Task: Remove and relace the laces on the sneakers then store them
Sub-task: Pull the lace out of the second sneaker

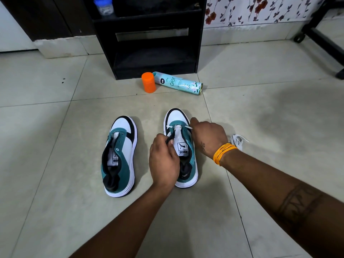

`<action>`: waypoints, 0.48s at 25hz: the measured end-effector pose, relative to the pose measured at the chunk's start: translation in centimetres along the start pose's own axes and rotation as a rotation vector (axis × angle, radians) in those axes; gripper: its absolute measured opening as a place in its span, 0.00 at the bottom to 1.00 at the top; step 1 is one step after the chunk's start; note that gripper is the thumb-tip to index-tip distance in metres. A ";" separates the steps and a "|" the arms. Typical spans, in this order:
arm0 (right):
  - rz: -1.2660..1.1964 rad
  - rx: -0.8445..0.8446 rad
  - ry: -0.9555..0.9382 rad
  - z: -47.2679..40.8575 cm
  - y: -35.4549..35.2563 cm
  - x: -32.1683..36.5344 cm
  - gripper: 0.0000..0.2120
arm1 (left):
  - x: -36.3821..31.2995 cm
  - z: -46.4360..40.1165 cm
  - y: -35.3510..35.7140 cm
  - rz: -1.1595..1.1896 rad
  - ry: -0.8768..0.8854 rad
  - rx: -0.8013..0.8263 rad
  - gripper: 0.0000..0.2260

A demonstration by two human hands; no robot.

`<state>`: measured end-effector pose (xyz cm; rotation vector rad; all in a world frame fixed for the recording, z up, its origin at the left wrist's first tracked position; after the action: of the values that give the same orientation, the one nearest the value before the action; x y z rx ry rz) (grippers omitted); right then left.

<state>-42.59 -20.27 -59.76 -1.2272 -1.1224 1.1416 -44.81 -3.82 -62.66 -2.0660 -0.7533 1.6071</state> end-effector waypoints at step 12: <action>-0.441 0.037 0.233 2.1 2.1 -5.2 0.25 | -0.9 -1.9 -1.6 -0.069 0.074 0.106 0.09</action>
<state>-45.29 -25.22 -61.86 -0.9893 -1.1171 0.6655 -43.39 -3.16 -60.54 -1.9908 -0.6911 1.4925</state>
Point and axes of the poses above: each hand's wrist, its own z-axis away from the middle knuckle, its own y-axis out of the palm, x = y × z, the point moved 2 cm from there along -z, towards the middle knuckle, and after that the axes turned 3 degrees about -z, right-handed, at the moved point
